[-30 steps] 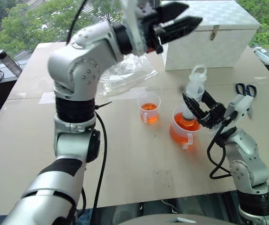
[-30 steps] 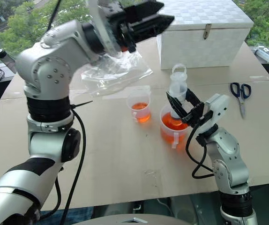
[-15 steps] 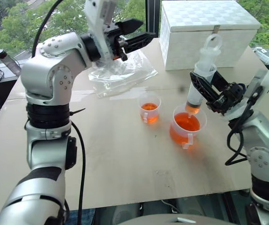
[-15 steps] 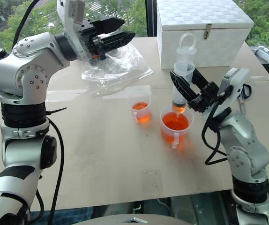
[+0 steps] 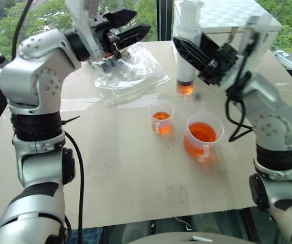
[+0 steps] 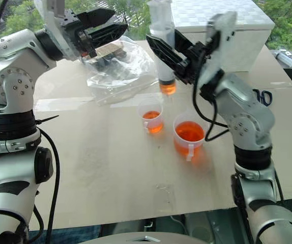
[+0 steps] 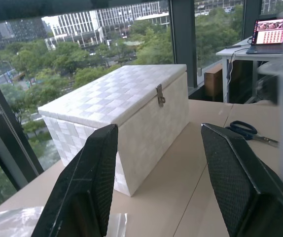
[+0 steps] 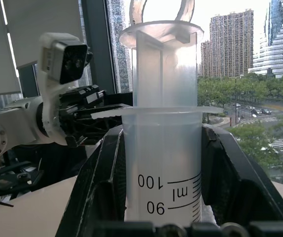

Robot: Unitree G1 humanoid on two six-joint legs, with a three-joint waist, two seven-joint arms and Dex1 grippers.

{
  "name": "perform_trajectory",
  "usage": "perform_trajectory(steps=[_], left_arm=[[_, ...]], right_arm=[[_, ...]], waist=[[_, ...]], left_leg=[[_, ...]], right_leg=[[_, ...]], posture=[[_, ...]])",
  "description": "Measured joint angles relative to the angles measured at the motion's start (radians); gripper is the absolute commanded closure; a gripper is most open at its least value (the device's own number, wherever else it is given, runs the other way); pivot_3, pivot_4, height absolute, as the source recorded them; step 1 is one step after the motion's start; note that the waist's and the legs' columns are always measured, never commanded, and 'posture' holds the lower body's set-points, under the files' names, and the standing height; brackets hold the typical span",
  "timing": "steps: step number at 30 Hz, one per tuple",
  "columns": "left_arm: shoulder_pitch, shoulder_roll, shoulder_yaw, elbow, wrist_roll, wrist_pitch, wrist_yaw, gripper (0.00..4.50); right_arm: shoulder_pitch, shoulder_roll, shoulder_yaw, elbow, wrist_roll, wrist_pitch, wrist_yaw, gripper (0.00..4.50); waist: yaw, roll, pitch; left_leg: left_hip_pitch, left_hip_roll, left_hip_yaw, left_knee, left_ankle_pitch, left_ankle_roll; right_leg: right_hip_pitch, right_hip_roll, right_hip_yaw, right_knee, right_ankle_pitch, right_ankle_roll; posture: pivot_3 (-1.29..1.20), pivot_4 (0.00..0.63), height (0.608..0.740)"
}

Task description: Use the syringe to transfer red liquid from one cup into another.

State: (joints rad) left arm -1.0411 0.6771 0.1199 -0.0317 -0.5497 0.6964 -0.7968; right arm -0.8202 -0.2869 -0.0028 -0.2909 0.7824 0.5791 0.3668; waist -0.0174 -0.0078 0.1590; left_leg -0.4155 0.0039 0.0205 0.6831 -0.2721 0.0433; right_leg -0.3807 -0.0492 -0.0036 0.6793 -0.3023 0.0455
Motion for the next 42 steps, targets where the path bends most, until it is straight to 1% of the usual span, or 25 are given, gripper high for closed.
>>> perform_trajectory(steps=[5, 8, 12, 16, 20, 24, 28, 31, 32, 33, 34, 35, 42], left_arm=[[-0.008, 0.005, 0.053, -0.006, -0.054, 0.006, -0.017, 1.83], [-0.015, 0.005, 0.095, -0.031, -0.105, 0.024, -0.010, 1.83], [-0.016, 0.001, 0.121, -0.049, -0.153, 0.048, 0.019, 1.83], [-0.022, -0.020, 0.107, -0.054, -0.159, 0.057, 0.060, 1.83], [-0.036, -0.045, 0.072, -0.028, -0.136, 0.052, 0.076, 1.83], [-0.059, -0.062, 0.033, 0.004, -0.103, 0.023, 0.070, 1.83], [-0.059, -0.075, 0.027, 0.026, -0.099, 0.010, 0.054, 1.83], [-0.059, -0.076, 0.026, 0.027, -0.101, 0.010, 0.034, 2.60], [-0.059, -0.076, 0.023, 0.025, -0.102, 0.011, 0.026, 3.16], [-0.059, -0.076, 0.019, 0.023, -0.103, 0.013, 0.017, 3.60], [-0.059, -0.076, 0.014, 0.022, -0.104, 0.015, 0.010, 4.17], [-0.059, -0.076, 0.011, 0.020, -0.110, 0.017, 0.005, 4.47], [-0.059, -0.071, 0.010, 0.013, -0.109, 0.024, 0.005, 4.47]], right_arm=[[-0.051, 0.106, 0.066, 0.119, -0.103, -0.020, -0.019, 2.99], [-0.056, 0.143, 0.085, 0.175, -0.160, -0.041, -0.020, 2.99], [-0.055, 0.168, 0.103, 0.192, -0.211, -0.070, 0.004, 2.99], [-0.049, 0.191, 0.120, 0.193, -0.248, -0.106, 0.045, 2.99], [-0.041, 0.202, 0.122, 0.194, -0.269, -0.127, 0.071, 2.99], [-0.032, 0.218, 0.122, 0.195, -0.280, -0.134, 0.086, 2.99], [-0.026, 0.226, 0.121, 0.195, -0.296, -0.137, 0.090, 2.99], [-0.025, 0.232, 0.121, 0.197, -0.306, -0.143, 0.097, 2.99], [-0.025, 0.235, 0.121, 0.203, -0.308, -0.148, 0.098, 2.99], [-0.025, 0.238, 0.120, 0.209, -0.309, -0.151, 0.098, 2.99], [-0.025, 0.241, 0.119, 0.217, -0.311, -0.156, 0.098, 2.99], [-0.025, 0.245, 0.116, 0.225, -0.313, -0.161, 0.097, 2.99], [-0.026, 0.263, 0.114, 0.255, -0.324, -0.193, 0.108, 2.99]], waist=[[0.000, 0.000, 0.000], [0.000, 0.000, 0.000], [-0.002, 0.000, 0.000], [-0.002, 0.000, 0.000], [-0.002, 0.000, 0.000], [-0.005, 0.000, 0.000], [-0.015, 0.000, 0.000], [-0.022, 0.000, 0.000], [-0.023, 0.000, 0.000], [-0.024, 0.000, 0.000], [-0.024, 0.000, 0.000], [-0.024, 0.000, 0.000], [-0.024, 0.000, 0.000]], left_leg=[[0.000, 0.000, -0.001, 0.000, 0.000, 0.000], [0.000, 0.000, -0.001, 0.000, 0.000, 0.000], [0.000, 0.000, -0.001, 0.000, 0.000, 0.000], [0.000, 0.000, -0.001, 0.000, 0.000, 0.000], [0.000, 0.000, -0.001, 0.000, 0.000, 0.000], [0.000, 0.000, -0.001, 0.000, 0.000, 0.000], [0.000, 0.000, -0.001, 0.000, 0.000, 0.000], [0.000, 0.000, -0.001, 0.000, 0.000, 0.000], [0.000, 0.000, -0.001, 0.000, 0.000, 0.000], [0.000, 0.000, -0.001, 0.000, 0.000, 0.000], [0.000, 0.000, -0.001, 0.000, 0.000, 0.000], [0.000, 0.000, -0.001, 0.000, 0.000, 0.000], [0.000, 0.000, -0.001, -0.001, 0.000, 0.000]], right_leg=[[0.000, 0.000, -0.001, 0.000, 0.000, 0.000], [0.000, 0.001, -0.002, 0.000, 0.000, 0.000], [0.000, 0.001, -0.002, 0.000, 0.000, 0.000], [0.000, 0.001, -0.002, 0.001, 0.000, 0.000], [0.000, 0.001, -0.004, 0.001, 0.000, 0.000], [0.000, 0.001, -0.003, 0.001, 0.000, 0.000], [0.000, 0.001, -0.004, 0.001, 0.000, 0.000], [0.000, 0.001, -0.003, 0.001, 0.000, 0.000], [0.000, 0.001, -0.004, 0.001, 0.000, 0.000], [0.000, 0.001, -0.003, 0.001, 0.000, 0.000], [0.000, 0.001, -0.003, 0.001, 0.000, 0.000], [0.000, 0.001, -0.003, 0.001, 0.000, 0.000], [0.000, 0.001, -0.003, 0.001, 0.000, 0.000]], posture=[[0.00, 0.150, 0.740], [0.00, 0.150, 0.740], [0.00, 0.150, 0.740], [0.00, 0.150, 0.740], [0.00, 0.150, 0.740], [0.00, 0.150, 0.740], [0.00, 0.150, 0.740], [0.00, 0.150, 0.740], [0.00, 0.150, 0.740], [0.00, 0.150, 0.740], [0.00, 0.150, 0.740], [0.00, 0.150, 0.740], [0.00, 0.150, 0.740]])
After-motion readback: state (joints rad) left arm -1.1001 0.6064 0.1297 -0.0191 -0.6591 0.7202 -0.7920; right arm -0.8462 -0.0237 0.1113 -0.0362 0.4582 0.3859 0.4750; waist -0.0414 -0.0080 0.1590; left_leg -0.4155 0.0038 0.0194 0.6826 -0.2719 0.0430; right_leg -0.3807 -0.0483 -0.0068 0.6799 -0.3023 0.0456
